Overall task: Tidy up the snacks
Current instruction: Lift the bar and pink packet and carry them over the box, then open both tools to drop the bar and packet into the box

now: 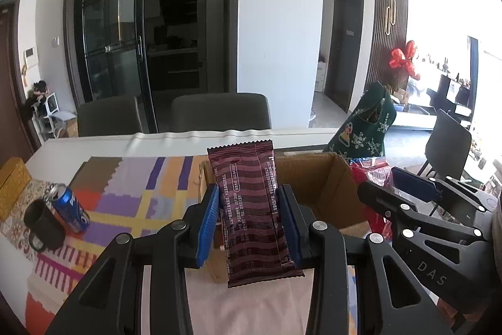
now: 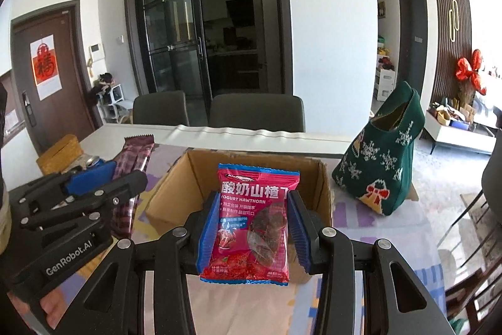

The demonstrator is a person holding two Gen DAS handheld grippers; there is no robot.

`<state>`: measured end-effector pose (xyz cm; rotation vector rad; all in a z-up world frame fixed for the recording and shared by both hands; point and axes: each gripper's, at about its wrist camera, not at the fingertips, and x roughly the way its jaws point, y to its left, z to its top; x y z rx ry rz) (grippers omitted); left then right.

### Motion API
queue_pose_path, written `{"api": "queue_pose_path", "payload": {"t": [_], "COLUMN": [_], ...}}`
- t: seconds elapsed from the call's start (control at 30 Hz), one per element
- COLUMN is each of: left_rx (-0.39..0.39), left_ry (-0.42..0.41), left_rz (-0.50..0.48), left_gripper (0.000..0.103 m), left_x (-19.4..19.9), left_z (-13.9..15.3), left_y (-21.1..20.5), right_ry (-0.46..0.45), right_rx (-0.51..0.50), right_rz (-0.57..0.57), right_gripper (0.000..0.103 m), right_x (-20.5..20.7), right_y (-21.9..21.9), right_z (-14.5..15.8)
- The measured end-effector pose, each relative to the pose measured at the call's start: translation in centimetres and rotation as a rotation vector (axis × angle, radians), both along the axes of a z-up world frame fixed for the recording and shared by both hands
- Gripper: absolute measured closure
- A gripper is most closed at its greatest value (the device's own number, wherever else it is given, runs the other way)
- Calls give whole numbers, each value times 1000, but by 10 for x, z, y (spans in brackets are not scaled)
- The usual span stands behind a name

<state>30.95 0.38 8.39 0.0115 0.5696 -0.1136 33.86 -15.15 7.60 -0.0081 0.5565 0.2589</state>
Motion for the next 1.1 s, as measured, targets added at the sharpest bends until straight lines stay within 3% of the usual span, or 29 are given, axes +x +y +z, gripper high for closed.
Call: {"api": "queue_pose_path", "payload": {"t": [0.57, 0.67, 0.73, 0.8, 1.1], "left_rx": [-13, 20, 34, 47, 87], "left_ry": [117, 128, 113, 104, 26], "left_rz": [-14, -2, 9, 22, 50], "left_gripper": [63, 49, 39, 38, 20], "left_x": [67, 73, 71, 67, 24], "left_z": [-27, -30, -29, -28, -16], "left_y": [5, 3, 2, 2, 4], "right_ry": [28, 42, 41, 30, 19], "right_rx": [-45, -42, -44, -50, -47], "right_rz": [-9, -13, -31, -67, -88], "right_gripper": [60, 59, 48, 37, 29], "right_x": [61, 70, 72, 71, 43], "right_y": [8, 8, 7, 3, -6], "right_z": [-7, -12, -12, -13, -10]}}
